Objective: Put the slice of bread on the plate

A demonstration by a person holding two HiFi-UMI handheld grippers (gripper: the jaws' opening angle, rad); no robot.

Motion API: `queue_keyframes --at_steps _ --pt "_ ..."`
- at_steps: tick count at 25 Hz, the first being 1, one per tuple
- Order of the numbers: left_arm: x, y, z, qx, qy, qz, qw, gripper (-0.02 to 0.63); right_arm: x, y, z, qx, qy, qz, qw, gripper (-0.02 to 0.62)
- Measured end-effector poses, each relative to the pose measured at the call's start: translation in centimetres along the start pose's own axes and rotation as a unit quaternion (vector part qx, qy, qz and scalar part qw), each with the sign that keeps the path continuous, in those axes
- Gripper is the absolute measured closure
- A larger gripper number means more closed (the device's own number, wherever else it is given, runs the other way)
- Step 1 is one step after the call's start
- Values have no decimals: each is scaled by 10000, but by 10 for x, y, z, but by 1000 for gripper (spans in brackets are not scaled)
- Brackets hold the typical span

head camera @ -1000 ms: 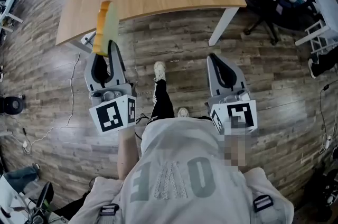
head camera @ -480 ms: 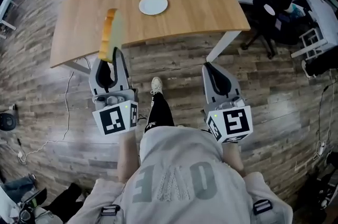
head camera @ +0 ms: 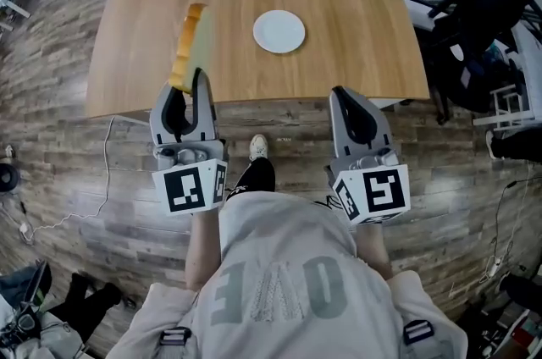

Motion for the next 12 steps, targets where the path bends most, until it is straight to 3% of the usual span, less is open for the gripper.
queue_keyframes --at_steps 5,12 --pt "8 67 -22 241 111 50 9996 514 -16 71 24 262 70 -34 9996 572" --pt "15 140 -64 257 78 119 9996 514 -16 135 40 410 192 -269 9986 572"
Point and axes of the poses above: the fingertips, and each gripper's own axes: y forward along the fingers, z to its right, x out of its underside, the point moved 2 cm from there along -y, backward along the fingers, and after that the axes turned 1 degree about -z, right-handed, at the moved point
